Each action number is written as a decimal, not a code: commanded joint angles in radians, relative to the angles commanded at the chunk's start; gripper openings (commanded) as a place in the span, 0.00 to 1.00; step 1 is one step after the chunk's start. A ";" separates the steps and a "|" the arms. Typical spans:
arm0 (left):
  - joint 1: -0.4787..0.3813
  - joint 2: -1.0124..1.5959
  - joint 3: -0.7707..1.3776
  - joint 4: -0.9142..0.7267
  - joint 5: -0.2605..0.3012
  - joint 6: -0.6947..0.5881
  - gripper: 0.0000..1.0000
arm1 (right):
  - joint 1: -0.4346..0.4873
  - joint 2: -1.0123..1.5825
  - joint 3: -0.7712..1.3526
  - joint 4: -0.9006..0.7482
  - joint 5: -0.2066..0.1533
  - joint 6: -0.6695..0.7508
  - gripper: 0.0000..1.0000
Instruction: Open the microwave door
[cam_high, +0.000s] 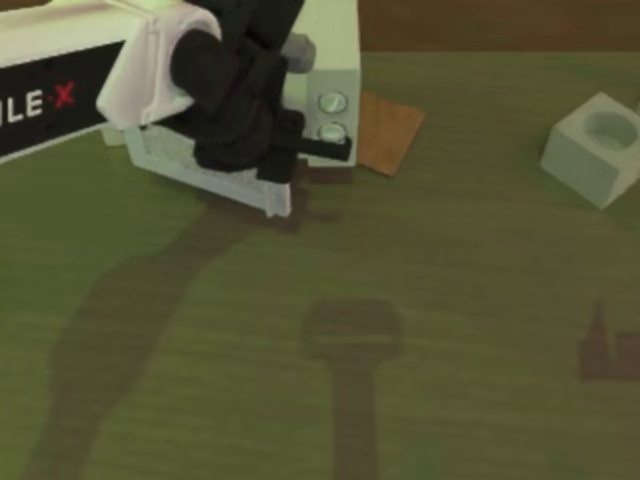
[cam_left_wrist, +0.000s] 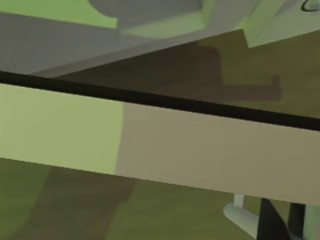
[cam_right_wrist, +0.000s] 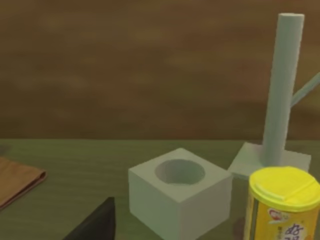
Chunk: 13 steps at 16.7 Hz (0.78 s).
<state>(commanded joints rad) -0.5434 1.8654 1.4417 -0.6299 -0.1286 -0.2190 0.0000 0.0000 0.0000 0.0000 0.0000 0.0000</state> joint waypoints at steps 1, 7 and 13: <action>0.000 0.000 0.000 0.000 0.000 0.000 0.00 | 0.000 0.000 0.000 0.000 0.000 0.000 1.00; 0.007 -0.024 -0.035 0.011 0.026 0.039 0.00 | 0.000 0.000 0.000 0.000 0.000 0.000 1.00; 0.032 -0.080 -0.103 0.034 0.071 0.124 0.00 | 0.000 0.000 0.000 0.000 0.000 0.000 1.00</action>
<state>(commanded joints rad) -0.5115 1.7857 1.3391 -0.5956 -0.0576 -0.0946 0.0000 0.0000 0.0000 0.0000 0.0000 0.0000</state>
